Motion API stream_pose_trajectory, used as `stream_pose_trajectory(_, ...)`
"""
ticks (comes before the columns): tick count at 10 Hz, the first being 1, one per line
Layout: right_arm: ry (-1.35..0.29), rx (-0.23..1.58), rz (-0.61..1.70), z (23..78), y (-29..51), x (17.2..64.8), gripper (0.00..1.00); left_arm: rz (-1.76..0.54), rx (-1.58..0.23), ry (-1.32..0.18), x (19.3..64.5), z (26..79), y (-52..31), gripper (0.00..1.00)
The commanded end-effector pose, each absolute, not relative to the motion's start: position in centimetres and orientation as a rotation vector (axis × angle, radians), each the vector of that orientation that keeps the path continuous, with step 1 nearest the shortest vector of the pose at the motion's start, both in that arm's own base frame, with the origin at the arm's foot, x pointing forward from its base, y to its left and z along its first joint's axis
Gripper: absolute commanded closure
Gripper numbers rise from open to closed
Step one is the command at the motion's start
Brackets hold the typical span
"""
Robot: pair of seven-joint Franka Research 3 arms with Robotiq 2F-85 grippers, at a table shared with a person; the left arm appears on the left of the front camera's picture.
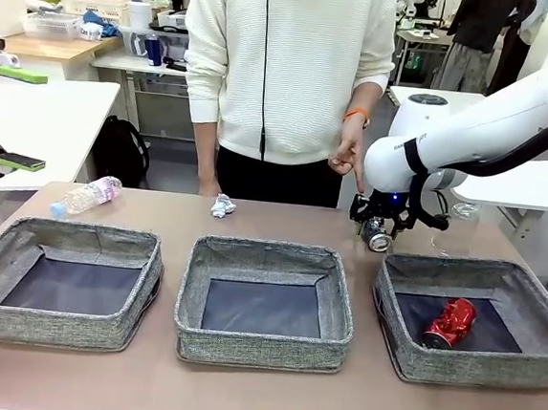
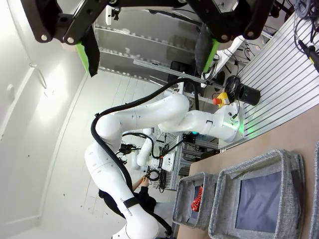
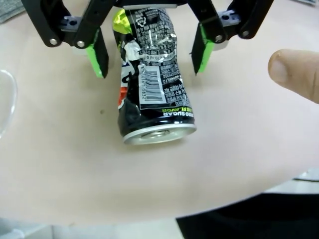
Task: Sort the waste into the appropriate baskets.
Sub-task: Pick up the waste item pointed out by the person.
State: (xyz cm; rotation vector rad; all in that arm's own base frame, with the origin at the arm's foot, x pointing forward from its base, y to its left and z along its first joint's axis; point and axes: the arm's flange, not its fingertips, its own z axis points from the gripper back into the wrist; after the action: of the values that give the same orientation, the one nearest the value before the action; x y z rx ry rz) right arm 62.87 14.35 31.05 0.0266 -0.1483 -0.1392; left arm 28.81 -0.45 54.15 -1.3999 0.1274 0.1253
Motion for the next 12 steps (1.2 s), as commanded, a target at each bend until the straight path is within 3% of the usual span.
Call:
stream_pose_trajectory(1,-0.173,0.017,-0.157,31.3,14.3,62.9,0.84,0.123,-1.414,0.132,28.6,54.5,-0.6,0.0)
stream_pose_trajectory(2,-0.174,0.019,-0.161,31.4,14.3,62.9,1.0,0.123,-1.414,0.132,28.6,54.5,-0.6,0.0)
stream_pose_trajectory(4,-0.17,0.012,-0.172,31.3,14.1,63.0,1.0,0.123,-1.414,0.132,28.6,54.5,-0.6,0.0)
stream_pose_trajectory(5,-0.17,0.011,-0.173,31.3,14.0,63.0,0.94,0.123,-1.414,0.132,28.6,54.5,-0.6,0.0)
stream_pose_trajectory(6,-0.17,0.008,-0.175,31.3,14.0,63.0,1.0,0.123,-1.414,0.132,28.6,54.5,-0.6,0.0)
stream_pose_trajectory(12,-0.184,0.008,-0.193,32.4,13.4,63.0,1.0,0.123,-1.414,0.132,28.6,54.5,-0.6,0.0)
